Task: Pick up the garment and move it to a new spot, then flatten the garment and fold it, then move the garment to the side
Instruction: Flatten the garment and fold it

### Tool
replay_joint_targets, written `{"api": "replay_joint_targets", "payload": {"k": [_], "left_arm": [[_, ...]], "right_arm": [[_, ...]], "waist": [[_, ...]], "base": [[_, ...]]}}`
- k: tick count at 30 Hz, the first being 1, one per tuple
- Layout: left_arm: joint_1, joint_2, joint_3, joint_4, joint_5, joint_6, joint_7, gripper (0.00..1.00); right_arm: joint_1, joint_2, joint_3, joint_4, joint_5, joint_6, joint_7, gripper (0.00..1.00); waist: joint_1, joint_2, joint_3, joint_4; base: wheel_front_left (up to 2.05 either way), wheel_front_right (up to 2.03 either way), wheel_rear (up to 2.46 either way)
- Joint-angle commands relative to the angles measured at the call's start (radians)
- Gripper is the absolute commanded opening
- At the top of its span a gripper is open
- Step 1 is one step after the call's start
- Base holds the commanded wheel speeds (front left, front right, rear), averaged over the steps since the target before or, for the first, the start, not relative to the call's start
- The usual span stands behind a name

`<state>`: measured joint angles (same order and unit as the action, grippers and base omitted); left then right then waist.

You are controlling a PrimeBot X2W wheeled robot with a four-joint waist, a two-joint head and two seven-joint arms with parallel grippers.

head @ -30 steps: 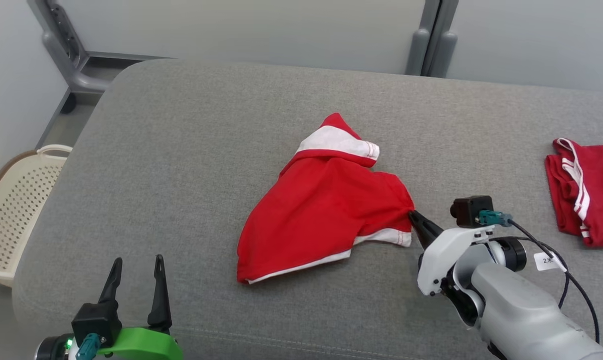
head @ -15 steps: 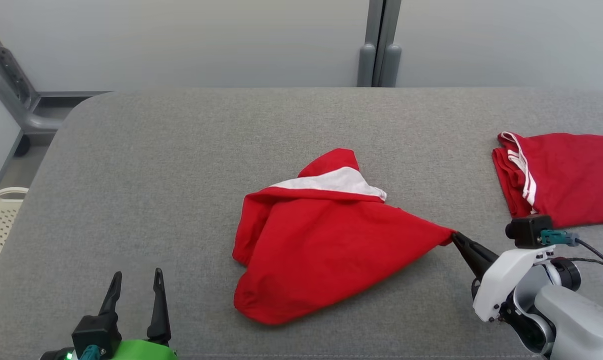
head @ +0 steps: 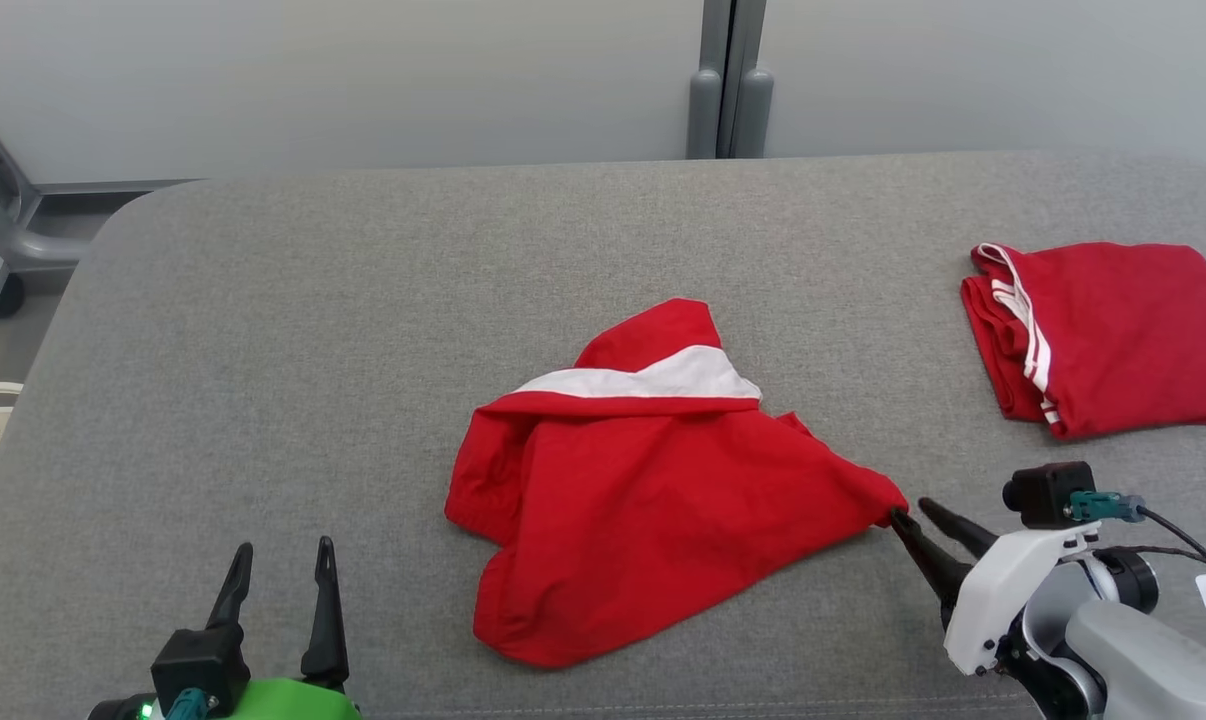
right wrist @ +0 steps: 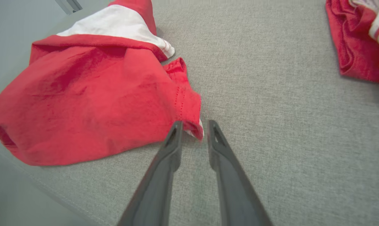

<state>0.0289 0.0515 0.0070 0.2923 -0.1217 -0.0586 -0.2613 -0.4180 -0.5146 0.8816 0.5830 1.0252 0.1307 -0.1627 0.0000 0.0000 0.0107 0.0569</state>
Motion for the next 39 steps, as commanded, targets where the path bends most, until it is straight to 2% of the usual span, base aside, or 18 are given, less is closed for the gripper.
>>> {"api": "replay_joint_targets", "payload": {"k": [1, 12, 26, 32, 39], "left_arm": [[-0.012, 0.0, 0.007, 0.003, -0.003, -0.006, -0.003, 1.0], [-0.037, 0.004, -0.027, 0.025, 0.013, -0.035, -0.003, 1.0], [-0.189, 0.077, -0.129, 0.177, -0.01, -0.071, -0.002, 1.0], [-0.266, 0.111, -0.154, 0.264, -0.044, -0.072, -0.003, 1.0], [-0.311, 0.141, -0.167, 0.341, -0.081, -0.072, -0.003, 1.0]], "right_arm": [[-0.01, -0.002, -0.014, 0.012, -0.026, 0.0, -0.02, 1.0], [-0.009, 0.021, -0.105, -0.008, -0.132, 0.0, -0.086, 1.0], [0.007, 0.08, -0.172, -0.051, -0.227, 0.0, -0.078, 1.0], [0.002, 0.098, -0.225, -0.123, -0.314, 0.0, -0.101, 1.0], [0.094, 0.153, -0.383, -0.276, -0.459, 0.0, -0.104, 1.0]], "waist": [[0.0, 0.0, 0.001, -0.006], [0.0, 0.0, 0.001, -0.037], [0.0, 0.0, 0.037, -0.142], [0.0, 0.0, 0.069, -0.203], [0.0, 0.0, 0.102, -0.253]], "base": [[0.0, 0.0, 0.0], [0.0, 0.0, 0.0], [0.0, 0.0, 0.0], [0.0, 0.0, 0.0], [0.0, 0.0, 0.0]]}}
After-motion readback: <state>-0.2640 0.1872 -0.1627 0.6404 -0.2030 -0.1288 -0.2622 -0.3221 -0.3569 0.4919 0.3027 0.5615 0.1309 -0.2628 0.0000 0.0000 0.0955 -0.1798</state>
